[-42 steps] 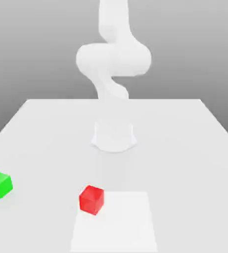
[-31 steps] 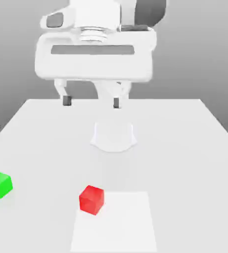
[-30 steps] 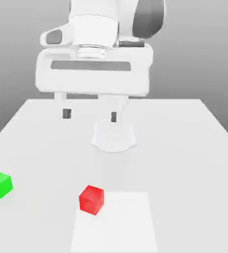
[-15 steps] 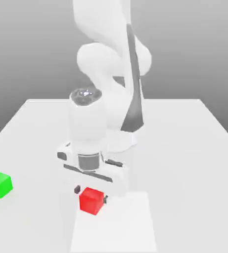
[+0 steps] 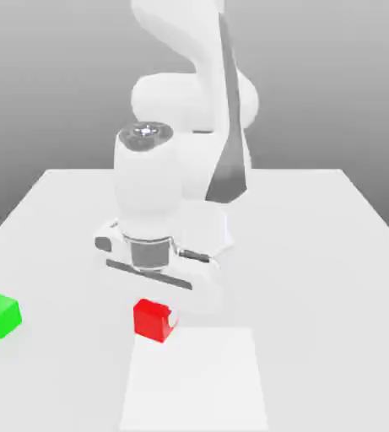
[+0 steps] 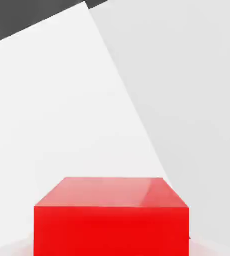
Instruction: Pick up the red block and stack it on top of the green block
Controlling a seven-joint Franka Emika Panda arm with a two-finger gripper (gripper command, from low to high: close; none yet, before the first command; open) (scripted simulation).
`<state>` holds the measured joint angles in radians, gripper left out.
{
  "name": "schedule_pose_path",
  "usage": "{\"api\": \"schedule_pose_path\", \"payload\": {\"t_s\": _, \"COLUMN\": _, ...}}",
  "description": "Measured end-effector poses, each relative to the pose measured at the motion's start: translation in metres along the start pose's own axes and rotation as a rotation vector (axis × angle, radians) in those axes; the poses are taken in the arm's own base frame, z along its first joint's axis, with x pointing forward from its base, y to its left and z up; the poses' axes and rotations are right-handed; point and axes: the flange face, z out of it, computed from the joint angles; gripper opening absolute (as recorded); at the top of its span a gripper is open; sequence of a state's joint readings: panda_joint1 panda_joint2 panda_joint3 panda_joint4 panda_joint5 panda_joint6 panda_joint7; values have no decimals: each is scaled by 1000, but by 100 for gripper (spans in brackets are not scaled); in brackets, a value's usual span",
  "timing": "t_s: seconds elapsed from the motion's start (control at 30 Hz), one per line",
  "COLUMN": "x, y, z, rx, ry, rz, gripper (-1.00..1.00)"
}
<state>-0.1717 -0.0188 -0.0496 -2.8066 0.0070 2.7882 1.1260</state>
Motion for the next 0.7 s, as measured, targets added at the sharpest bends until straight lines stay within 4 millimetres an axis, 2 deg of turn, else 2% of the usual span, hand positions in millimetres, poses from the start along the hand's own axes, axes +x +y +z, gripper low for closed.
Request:
{"api": "schedule_pose_path", "payload": {"t_s": 0.1, "x": 75, "y": 26, "z": -8, "rx": 2, "ry": -3, "rz": 327, "gripper": -100}}
{"api": "schedule_pose_path", "payload": {"t_s": 0.2, "x": 143, "y": 64, "z": -17, "rx": 3, "ry": -4, "rz": 652, "gripper": -100}}
{"api": "schedule_pose_path", "payload": {"t_s": 0.37, "x": 222, "y": 124, "z": -31, "rx": 3, "ry": 1, "rz": 1100, "gripper": -100}}
{"api": "schedule_pose_path", "payload": {"t_s": 0.4, "x": 235, "y": 138, "z": -31, "rx": 3, "ry": 2, "rz": 1173, "gripper": -100}}
{"api": "schedule_pose_path", "payload": {"t_s": 0.47, "x": 240, "y": 138, "z": -16, "rx": 3, "ry": 3, "rz": 1203, "gripper": -100}}
{"api": "schedule_pose_path", "payload": {"t_s": 0.57, "x": 241, "y": 139, "z": 19, "rx": 3, "ry": 4, "rz": 1213, "gripper": -100}}
{"api": "schedule_pose_path", "payload": {"t_s": 0.6, "x": 241, "y": 139, "z": 26, "rx": 2, "ry": 4, "rz": 1214, "gripper": 100}}
{"api": "schedule_pose_path", "payload": {"t_s": 0.7, "x": 241, "y": 139, "z": 26, "rx": 2, "ry": 4, "rz": 1214, "gripper": 100}}
